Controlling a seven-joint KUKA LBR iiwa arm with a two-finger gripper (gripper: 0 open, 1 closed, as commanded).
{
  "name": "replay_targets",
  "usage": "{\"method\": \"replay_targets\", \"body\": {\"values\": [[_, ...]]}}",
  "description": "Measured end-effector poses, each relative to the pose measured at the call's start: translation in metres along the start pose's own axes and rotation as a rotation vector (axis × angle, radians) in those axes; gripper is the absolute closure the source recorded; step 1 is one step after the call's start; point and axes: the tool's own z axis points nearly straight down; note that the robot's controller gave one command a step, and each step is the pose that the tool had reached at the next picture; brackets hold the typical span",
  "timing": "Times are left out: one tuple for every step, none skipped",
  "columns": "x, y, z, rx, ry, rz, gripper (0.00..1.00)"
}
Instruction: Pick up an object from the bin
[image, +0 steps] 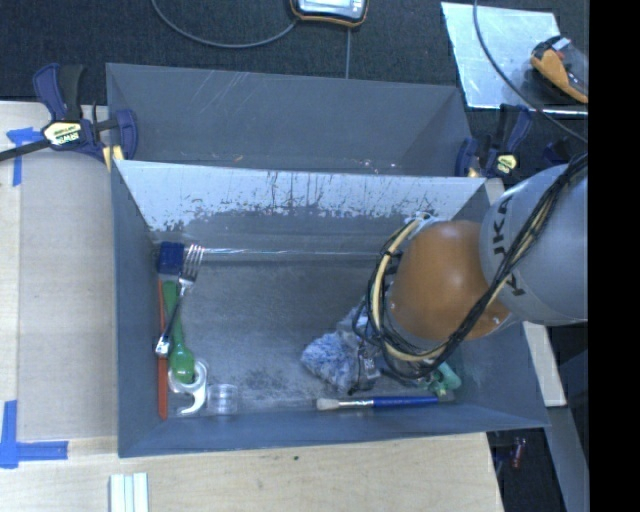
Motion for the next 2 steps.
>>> {"method": "replay_targets", "body": {"values": [[0.0,0.0,0.0,0.0,0.0,0.001,1.0],[-0.0016,0.0032,0.0004,0.001,-0.002,0.018,1.0]]}}
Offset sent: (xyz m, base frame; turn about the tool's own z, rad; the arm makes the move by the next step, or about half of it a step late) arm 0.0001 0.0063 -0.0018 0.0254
